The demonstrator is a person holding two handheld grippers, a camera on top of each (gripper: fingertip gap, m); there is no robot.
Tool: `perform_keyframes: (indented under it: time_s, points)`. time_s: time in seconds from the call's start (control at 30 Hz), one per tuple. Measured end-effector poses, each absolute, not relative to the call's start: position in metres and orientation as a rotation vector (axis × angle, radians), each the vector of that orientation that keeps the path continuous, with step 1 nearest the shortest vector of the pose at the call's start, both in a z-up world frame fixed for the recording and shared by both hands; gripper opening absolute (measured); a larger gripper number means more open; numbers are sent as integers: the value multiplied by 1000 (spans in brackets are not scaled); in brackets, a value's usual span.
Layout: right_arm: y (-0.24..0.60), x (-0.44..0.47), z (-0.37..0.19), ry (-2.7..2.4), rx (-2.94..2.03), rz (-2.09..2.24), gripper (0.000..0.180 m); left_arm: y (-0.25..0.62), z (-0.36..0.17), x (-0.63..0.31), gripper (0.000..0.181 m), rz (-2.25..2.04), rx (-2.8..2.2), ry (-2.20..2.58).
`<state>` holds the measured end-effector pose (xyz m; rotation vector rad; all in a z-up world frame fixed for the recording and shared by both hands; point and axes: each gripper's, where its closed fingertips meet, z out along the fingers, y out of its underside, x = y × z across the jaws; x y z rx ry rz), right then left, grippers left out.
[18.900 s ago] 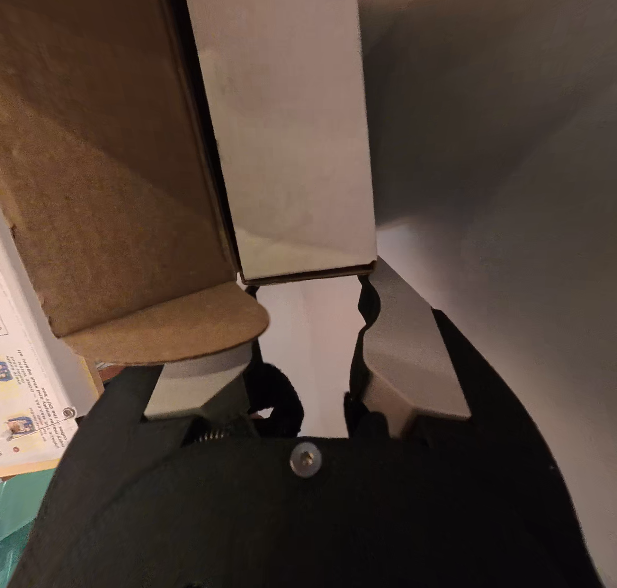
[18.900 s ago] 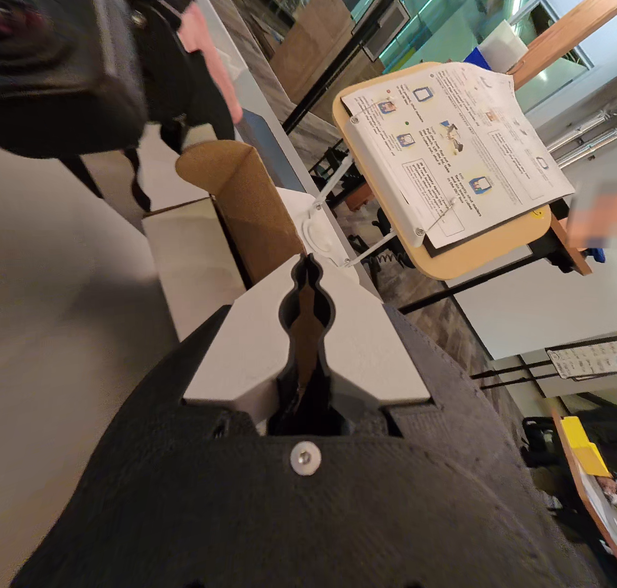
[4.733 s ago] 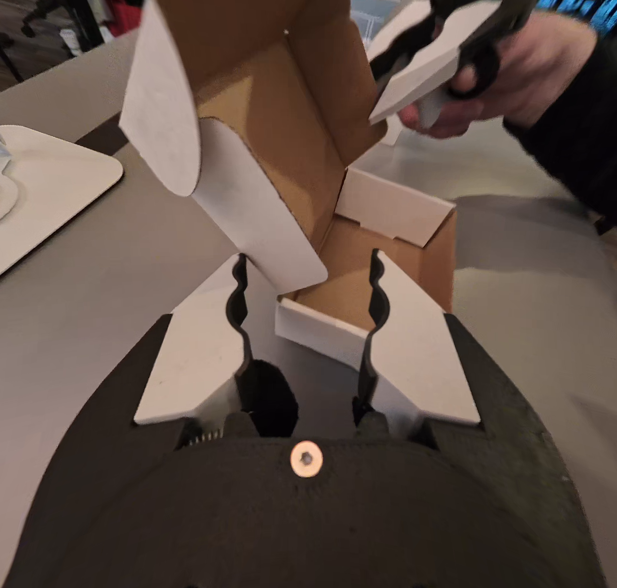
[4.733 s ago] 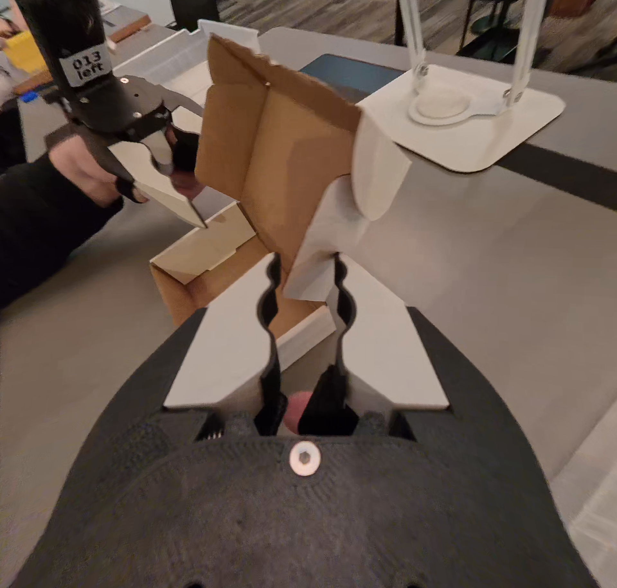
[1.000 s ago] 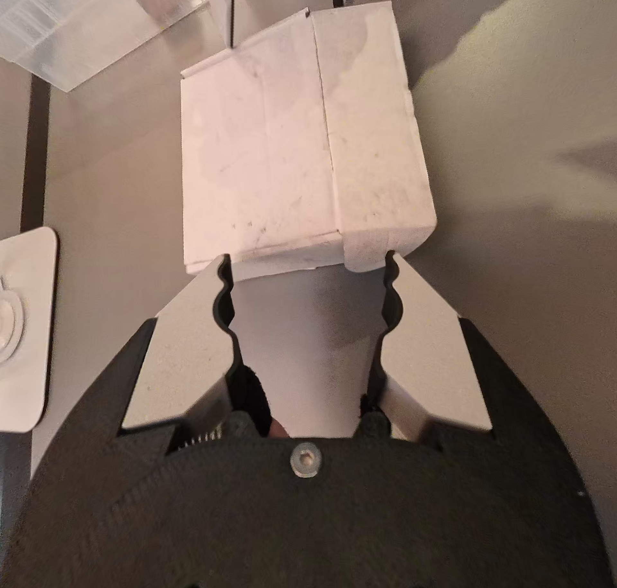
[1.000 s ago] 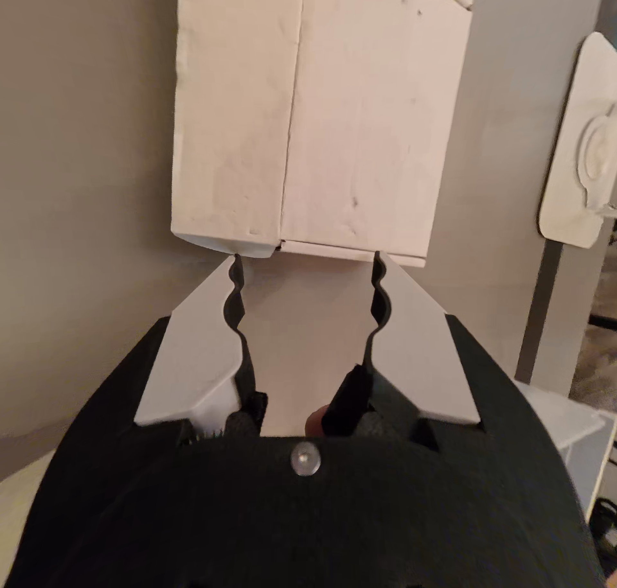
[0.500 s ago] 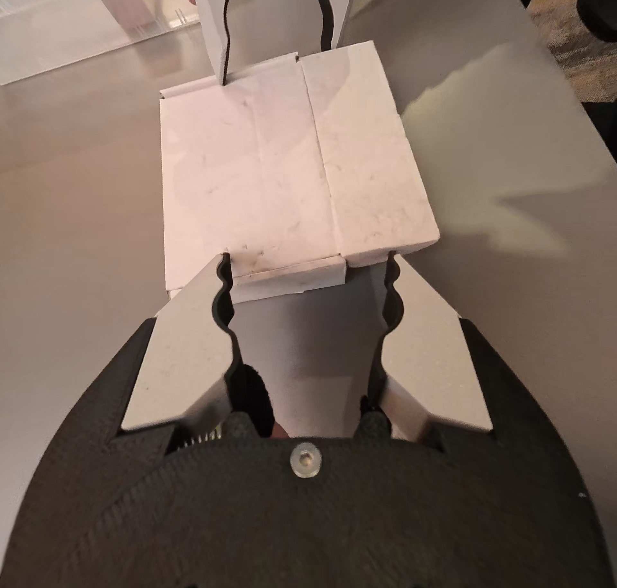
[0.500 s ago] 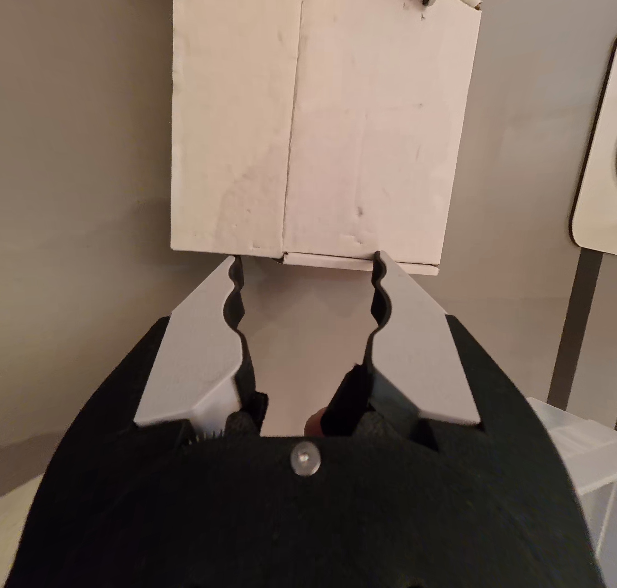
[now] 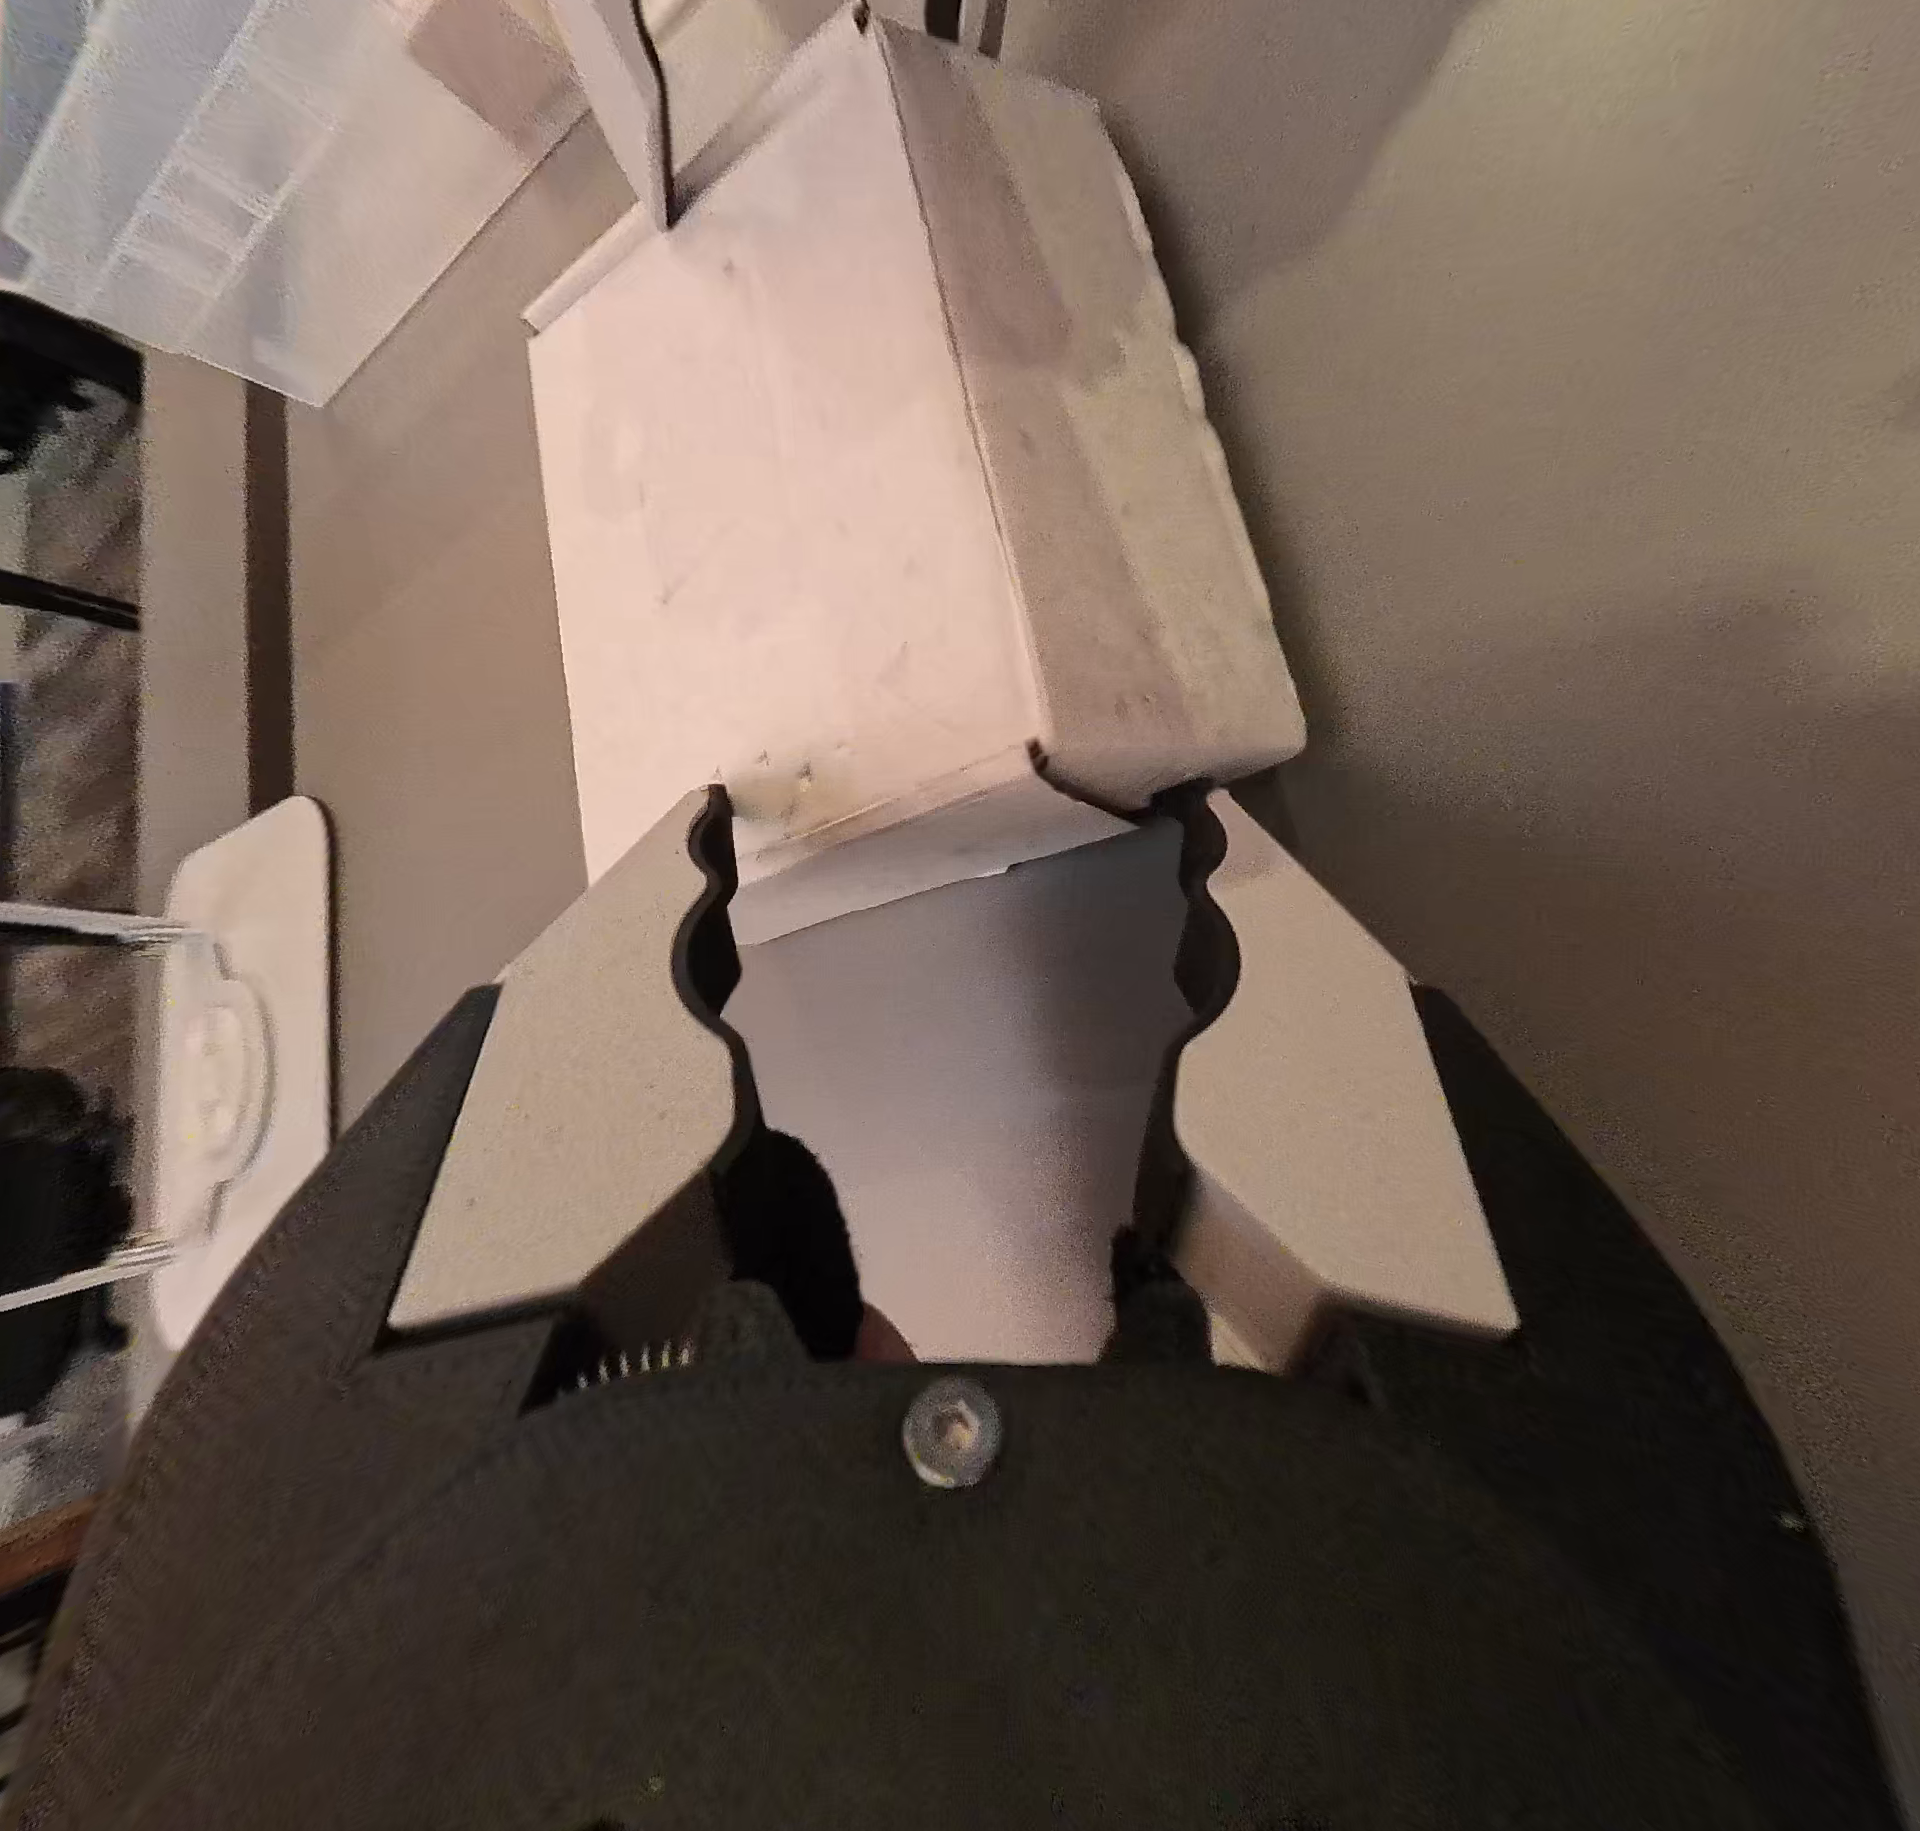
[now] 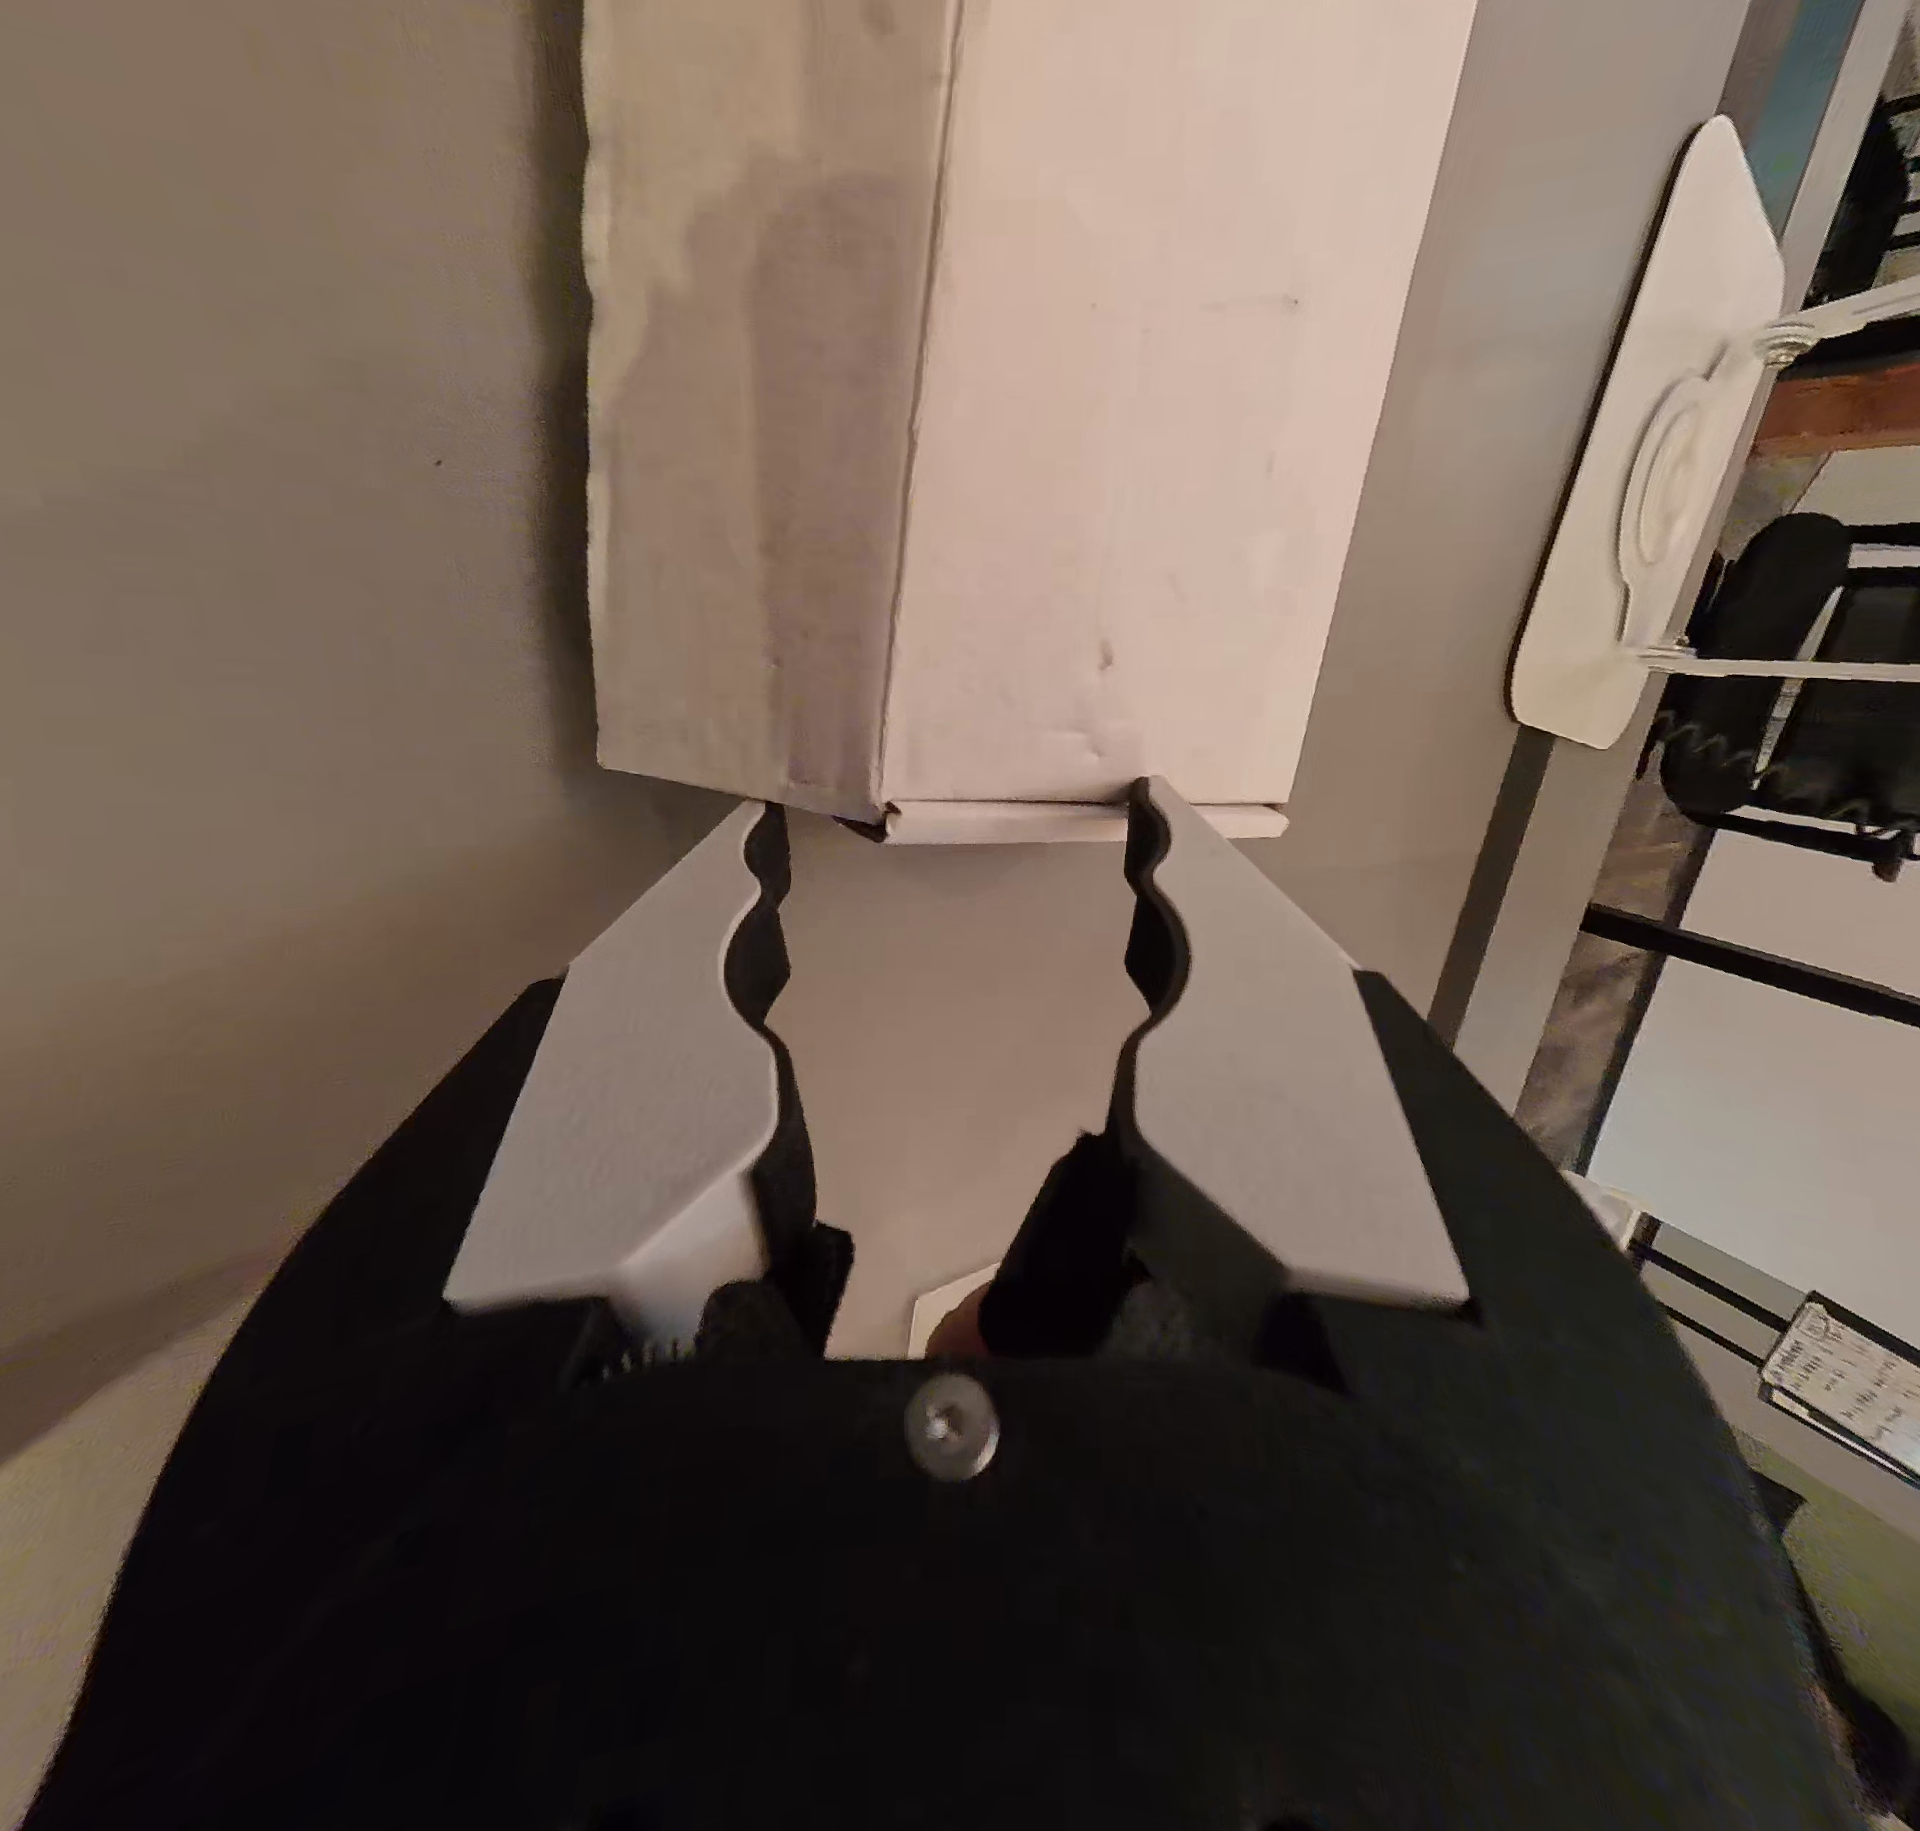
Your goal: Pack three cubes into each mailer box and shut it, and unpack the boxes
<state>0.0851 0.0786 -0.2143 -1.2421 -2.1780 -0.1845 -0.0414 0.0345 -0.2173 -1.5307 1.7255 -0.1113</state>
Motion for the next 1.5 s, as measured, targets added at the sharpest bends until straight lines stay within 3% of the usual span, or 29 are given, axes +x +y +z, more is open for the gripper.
perform_keyframes:
  time_s: [0.33,0.77,1.23,1.37,1.5]
  points:
    - [76,86,-212,-2238,-1272,-60,66,20,-208,-35,104,-492,-1648,1619]
    - [78,85,-212,-2217,-1259,-140,61,32,-208,-33,81,-351,-1643,1518]
    - [72,86,-212,-2222,-1347,-12,67,32,-209,-32,81,-354,-1626,1486]
    - [65,86,-212,-2230,-1430,99,82,33,-209,-32,81,-361,-1619,1493]
    - [66,84,-210,-2201,-1469,97,78,32,-209,-32,81,-357,-1618,1491]
